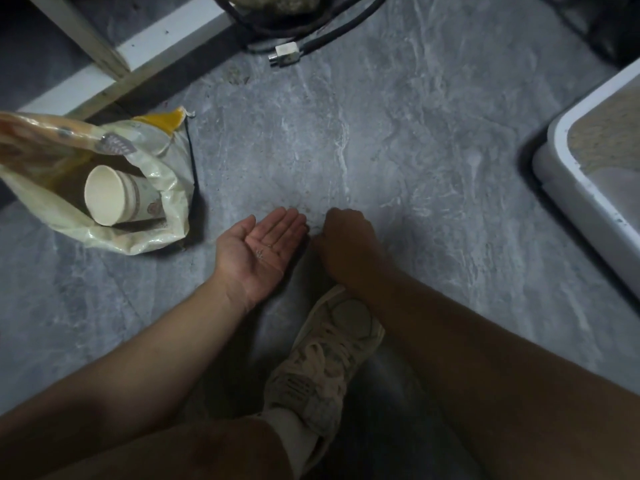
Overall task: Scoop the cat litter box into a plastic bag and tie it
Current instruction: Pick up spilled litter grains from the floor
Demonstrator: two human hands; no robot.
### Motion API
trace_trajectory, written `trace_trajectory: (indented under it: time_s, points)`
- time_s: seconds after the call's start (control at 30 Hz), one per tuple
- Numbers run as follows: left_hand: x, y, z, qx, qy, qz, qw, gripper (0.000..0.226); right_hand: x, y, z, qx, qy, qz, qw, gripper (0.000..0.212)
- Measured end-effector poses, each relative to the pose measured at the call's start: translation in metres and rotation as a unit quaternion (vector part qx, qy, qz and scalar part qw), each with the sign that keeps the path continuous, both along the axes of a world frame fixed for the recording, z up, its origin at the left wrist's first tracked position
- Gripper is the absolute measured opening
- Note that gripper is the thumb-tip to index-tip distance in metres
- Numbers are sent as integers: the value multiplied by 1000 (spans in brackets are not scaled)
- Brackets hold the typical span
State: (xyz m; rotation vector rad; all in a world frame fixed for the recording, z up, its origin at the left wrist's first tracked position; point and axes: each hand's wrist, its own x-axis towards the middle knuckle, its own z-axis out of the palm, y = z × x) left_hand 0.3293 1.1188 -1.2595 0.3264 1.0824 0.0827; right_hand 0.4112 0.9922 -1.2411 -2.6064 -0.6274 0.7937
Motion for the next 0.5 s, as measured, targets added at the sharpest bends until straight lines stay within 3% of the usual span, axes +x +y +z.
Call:
trace_trajectory:
  time_s: [0.13,0.23,0.5]
  points:
    - [12,-9,7,-19,-17,-27,999,48,-22,16,31,119,-1,29,992,24]
    - [24,-20,15,-30,-31,-40,998,50,-29,23,30,129,-30,7,991,35]
    - [54,-41,30,-41,-68,-75,994,47,-3,-13,54,170,-59,-16,983,29]
